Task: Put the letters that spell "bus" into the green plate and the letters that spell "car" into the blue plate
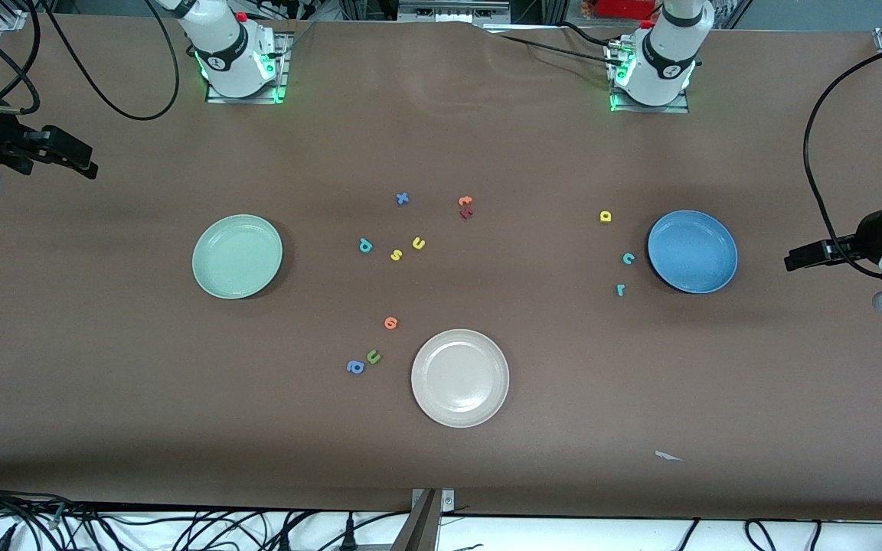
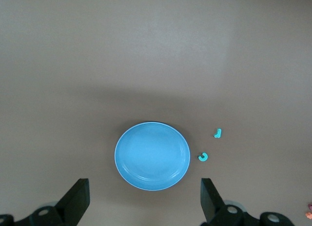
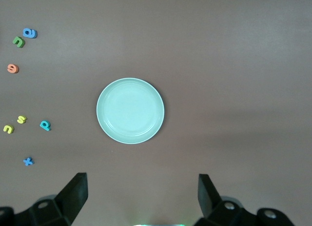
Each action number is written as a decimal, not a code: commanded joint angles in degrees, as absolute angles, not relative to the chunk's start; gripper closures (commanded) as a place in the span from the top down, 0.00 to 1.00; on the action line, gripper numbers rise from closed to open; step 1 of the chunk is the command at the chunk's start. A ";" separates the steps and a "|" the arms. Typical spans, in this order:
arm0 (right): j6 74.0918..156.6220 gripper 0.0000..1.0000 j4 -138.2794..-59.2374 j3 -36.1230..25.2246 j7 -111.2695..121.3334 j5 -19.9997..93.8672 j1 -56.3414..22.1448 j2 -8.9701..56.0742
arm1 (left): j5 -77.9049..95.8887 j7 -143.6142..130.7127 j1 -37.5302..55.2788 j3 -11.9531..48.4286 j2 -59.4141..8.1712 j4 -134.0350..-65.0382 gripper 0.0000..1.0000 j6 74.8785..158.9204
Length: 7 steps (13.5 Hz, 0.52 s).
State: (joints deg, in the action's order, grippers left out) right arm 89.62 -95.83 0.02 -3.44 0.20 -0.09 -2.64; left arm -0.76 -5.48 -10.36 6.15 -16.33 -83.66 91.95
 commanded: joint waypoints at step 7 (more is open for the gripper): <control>88.68 1.00 -95.10 0.70 -2.55 -0.09 0.62 -2.81 | -0.35 -5.36 -10.72 6.24 -14.94 -84.90 1.00 91.93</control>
State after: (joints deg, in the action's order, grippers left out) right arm 89.62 -95.83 0.06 -3.44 0.20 -0.09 -2.64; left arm -0.74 -5.53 -10.37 6.15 -16.33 -83.66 91.95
